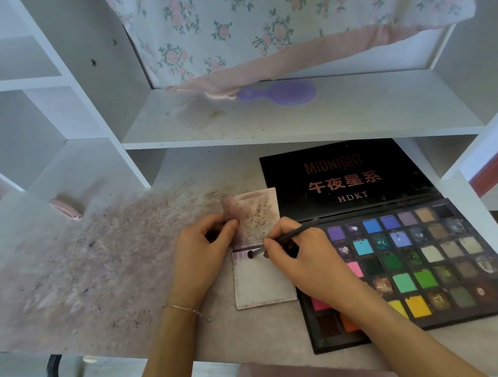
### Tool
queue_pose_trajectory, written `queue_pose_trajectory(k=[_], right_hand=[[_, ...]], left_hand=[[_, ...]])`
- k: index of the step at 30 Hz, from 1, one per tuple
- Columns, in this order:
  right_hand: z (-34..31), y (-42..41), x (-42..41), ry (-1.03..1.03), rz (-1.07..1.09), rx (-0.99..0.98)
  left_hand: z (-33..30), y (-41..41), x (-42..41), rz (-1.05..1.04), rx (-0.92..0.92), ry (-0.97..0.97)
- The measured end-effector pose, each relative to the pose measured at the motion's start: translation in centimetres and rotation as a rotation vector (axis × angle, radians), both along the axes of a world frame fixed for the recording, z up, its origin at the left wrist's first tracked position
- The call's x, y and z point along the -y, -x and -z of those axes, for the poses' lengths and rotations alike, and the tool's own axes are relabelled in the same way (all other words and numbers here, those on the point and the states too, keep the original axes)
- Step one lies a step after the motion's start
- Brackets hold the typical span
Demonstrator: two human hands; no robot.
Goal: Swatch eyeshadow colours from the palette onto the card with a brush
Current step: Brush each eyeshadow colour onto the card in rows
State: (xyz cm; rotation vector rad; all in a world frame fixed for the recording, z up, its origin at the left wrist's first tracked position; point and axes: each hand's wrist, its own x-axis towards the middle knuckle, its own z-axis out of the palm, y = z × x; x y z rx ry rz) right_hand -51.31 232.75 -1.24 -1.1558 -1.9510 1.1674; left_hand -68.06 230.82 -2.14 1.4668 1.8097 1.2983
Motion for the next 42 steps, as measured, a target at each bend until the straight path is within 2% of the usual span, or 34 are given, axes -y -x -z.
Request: queue_pose_trajectory(k=[35,42], right_hand=[[0.06,0.03,0.02,-0.034,-0.013,0.008],[-0.47,-0.36,-0.13,0.05,0.07,-0.276]], left_hand=[[0.31,0.2,-0.05,0.016,-0.003,-0.017],[0.4,0.24,-0.02,0.011,-0.002,-0.023]])
